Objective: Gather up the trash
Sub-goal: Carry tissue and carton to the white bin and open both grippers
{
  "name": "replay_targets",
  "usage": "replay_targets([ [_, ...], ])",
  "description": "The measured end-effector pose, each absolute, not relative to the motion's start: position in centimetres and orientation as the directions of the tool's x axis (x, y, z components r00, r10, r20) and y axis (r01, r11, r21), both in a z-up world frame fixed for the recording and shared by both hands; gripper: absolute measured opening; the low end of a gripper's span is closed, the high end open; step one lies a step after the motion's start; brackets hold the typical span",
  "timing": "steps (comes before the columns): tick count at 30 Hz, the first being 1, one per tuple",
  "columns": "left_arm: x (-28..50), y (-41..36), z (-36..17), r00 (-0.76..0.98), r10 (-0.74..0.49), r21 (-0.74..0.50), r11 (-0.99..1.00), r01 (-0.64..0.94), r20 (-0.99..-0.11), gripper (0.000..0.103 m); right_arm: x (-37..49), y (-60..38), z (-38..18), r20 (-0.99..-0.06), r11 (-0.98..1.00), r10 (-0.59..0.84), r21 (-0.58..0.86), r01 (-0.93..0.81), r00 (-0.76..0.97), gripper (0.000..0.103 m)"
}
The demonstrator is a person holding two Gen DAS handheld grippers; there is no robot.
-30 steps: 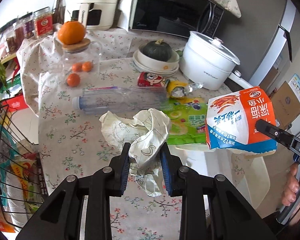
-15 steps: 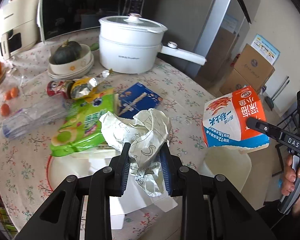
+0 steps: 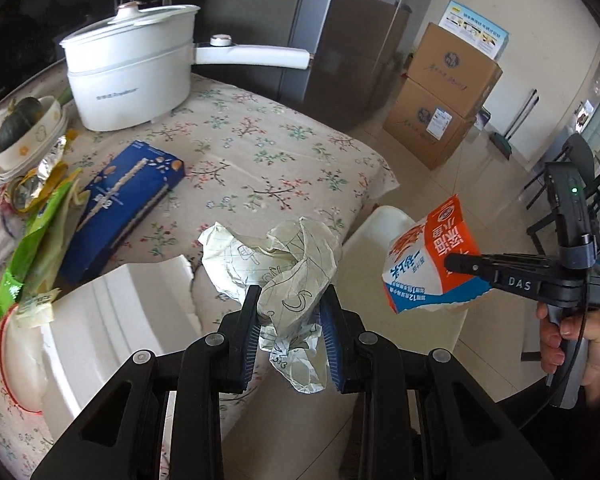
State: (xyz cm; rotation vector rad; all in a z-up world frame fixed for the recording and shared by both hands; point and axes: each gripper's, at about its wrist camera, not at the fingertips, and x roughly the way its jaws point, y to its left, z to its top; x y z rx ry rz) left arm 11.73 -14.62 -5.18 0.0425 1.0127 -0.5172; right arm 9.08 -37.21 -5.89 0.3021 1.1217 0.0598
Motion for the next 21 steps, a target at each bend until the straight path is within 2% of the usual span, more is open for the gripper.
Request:
replay_targets([
  [6, 11.8, -18.7, -7.8, 0.375, -0.397, -0.202, 0.863, 0.463, -0.838, 0.030, 9.0, -39.0, -9.7, -0.925, 0.962, 0.190, 0.243, 0.127, 0.329, 0.003],
  [15, 12.4, -23.4, -11.1, 0.316, -0.398, -0.200, 0.837, 0.509, -0.861, 0.031, 8.4, -39.3, -11.0, -0.933, 0.955, 0.243, 0.278, 0.101, 0.266, 0.005],
  [18, 12.9, -23.8, -11.9, 0.310, -0.396, -0.203, 0.838, 0.506, -0.864, 0.031, 8.2, -40.0, -11.5, -0.934, 0.949, 0.253, 0.291, 0.124, 0.251, 0.010],
  [20, 13.4, -24.0, -12.4, 0.305, -0.400, -0.208, 0.836, 0.507, -0.865, 0.032, 8.0, -40.7, -11.6, -0.933, 0.942, 0.258, 0.300, 0.147, 0.251, 0.016],
  [21, 13.4, -24.2, -12.5, 0.304, -0.401, -0.209, 0.835, 0.509, -0.864, 0.032, 7.8, -41.0, -11.5, -0.932, 0.941, 0.255, 0.300, 0.155, 0.256, 0.024],
])
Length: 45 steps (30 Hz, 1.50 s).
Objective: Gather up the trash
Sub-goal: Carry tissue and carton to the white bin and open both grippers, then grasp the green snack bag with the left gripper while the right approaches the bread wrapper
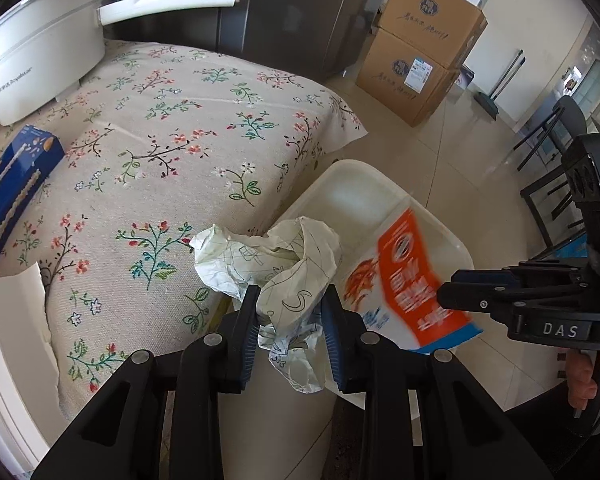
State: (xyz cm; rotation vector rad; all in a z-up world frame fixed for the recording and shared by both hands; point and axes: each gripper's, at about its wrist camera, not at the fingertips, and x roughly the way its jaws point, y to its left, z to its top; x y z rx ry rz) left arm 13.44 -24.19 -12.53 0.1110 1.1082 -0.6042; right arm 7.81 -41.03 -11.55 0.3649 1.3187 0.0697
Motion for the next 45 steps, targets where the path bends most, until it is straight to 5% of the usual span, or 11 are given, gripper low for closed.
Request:
replay_targets([
  [3, 13.6, -24.6, -12.8, 0.306, -0.409, -0.213, 0.831, 0.513, -0.860, 0.032, 7.5, -41.9, -11.2, -0.929, 0.935, 0.252, 0.306, 0.178, 0.273, 0.039],
  [7, 13.5, -24.9, -12.8, 0.313, -0.417, -0.214, 0.828, 0.518, -0.853, 0.036, 7.3, -42.4, -10.9, -0.929, 0.931, 0.241, 0.303, 0.202, 0.280, 0.045],
  [12, 13.4, -24.1, -12.3, 0.335, -0.379, -0.173, 0.844, 0.508, -0.863, 0.069, 7.3, -42.6, -10.4, -0.941, 0.943, 0.185, 0.251, 0.218, 0.284, 0.052],
  [18, 13.7, -21.2, -10.5, 0.386, -0.342, -0.157, 0.886, 0.437, -0.857, 0.079, 7.8, -41.7, -9.0, -0.936, 0.954, 0.145, 0.219, 0.206, 0.322, 0.063],
  [32, 14.1, -8.6, -4.8, 0.532, -0.157, -0.020, 0.967, 0.253, -0.832, 0.081, 10.2, -33.6, -5.1, -0.906, 0.980, 0.136, 0.181, 0.078, 0.400, 0.075],
  [45, 16.2, 3.6, -3.9, 0.493, 0.029, 0.118, 0.982, 0.149, -0.870, 0.081, 13.1, -26.5, -4.6, -0.907, 0.985, 0.165, 0.173, -0.013, 0.389, 0.080],
])
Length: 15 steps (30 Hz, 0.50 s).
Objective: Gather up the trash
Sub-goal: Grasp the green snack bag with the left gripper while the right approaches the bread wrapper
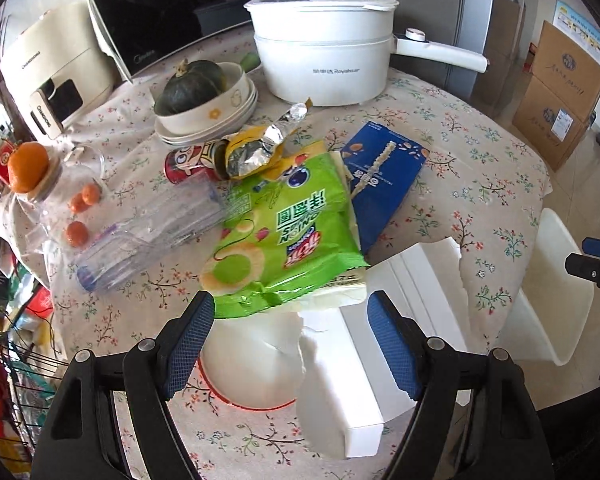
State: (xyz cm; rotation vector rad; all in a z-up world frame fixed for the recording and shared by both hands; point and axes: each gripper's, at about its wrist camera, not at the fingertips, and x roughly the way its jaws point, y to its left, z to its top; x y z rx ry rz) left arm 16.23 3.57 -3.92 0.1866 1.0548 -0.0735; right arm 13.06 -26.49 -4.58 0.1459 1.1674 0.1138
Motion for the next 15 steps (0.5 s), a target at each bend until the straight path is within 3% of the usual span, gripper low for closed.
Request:
replay_targets([
  [5, 16.9, 4.4, -6.6, 0.484, 0.018, 0.103, 0.983, 0.149, -0.875, 0.080, 14.8, -23.6, -4.8, -0.911, 0.983, 0.186, 0.177, -0.059, 0.369, 0.080],
  [11, 18.6, 3.7, -7.2, 0.525, 0.013, 0.124, 0.976, 0.177, -0.851, 0.070, 16.3, -20.7, -4.7, -0.909, 0.979, 0.200, 0.177, -0.097, 0.365, 0.080],
  [14, 19.1, 3.0, -6.8, 0.567, -0.020, 0.122, 0.970, 0.212, -0.824, 0.061, 16.8, -19.7, -4.6, -0.908, 0.978, 0.206, 0.177, -0.110, 0.364, 0.081],
  [15, 19.2, 2.8, -6.8, 0.568, -0.030, 0.120, 0.967, 0.224, -0.823, 0.051, 16.9, -19.5, -4.6, -0.909, 0.978, 0.205, 0.176, -0.111, 0.364, 0.081],
])
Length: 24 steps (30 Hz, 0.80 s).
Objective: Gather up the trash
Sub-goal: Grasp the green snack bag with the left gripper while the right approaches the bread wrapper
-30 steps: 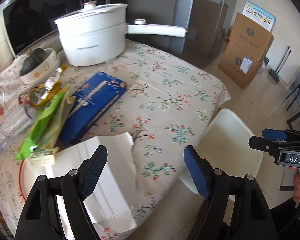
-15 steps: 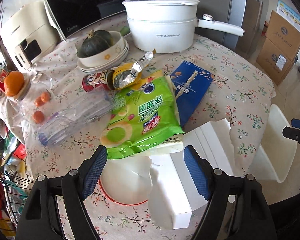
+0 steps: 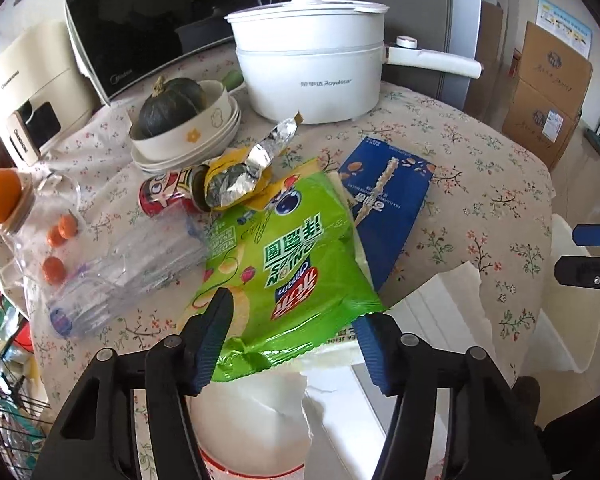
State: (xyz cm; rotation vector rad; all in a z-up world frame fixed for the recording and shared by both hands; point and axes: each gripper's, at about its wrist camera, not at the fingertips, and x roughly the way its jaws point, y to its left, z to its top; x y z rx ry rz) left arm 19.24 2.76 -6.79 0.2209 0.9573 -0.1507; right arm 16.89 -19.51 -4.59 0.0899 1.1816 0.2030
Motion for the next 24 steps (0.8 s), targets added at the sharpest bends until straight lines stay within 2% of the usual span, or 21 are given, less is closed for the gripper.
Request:
replay_targets([
  [2, 19.4, 2.4, -7.0, 0.556, -0.041, 0.113, 0.964, 0.240, -0.830, 0.036, 17.1, -19.1, -4.5, -0.908, 0.978, 0.207, 0.178, -0.112, 0.363, 0.080],
  [9, 18.3, 3.8, -4.2, 0.607, -0.054, 0.082, 0.978, 0.194, -0.793, 0.016, 17.3, -18.1, -4.0, -0.903, 0.975, 0.219, 0.188, -0.119, 0.370, 0.080],
  [16, 15.3, 6.8, -0.6, 0.659, -0.102, -0.030, 0.992, 0.121, -0.745, 0.013, 17.6, -16.3, -3.7, -0.889, 0.966, 0.256, 0.227, -0.120, 0.380, 0.080],
  [24, 12.4, 11.2, 1.7, 0.714, -0.107, -0.120, 0.992, 0.033, -0.692, 0.012, 19.2, -11.7, -4.3, -0.841, 0.915, 0.403, 0.372, -0.156, 0.360, 0.080],
])
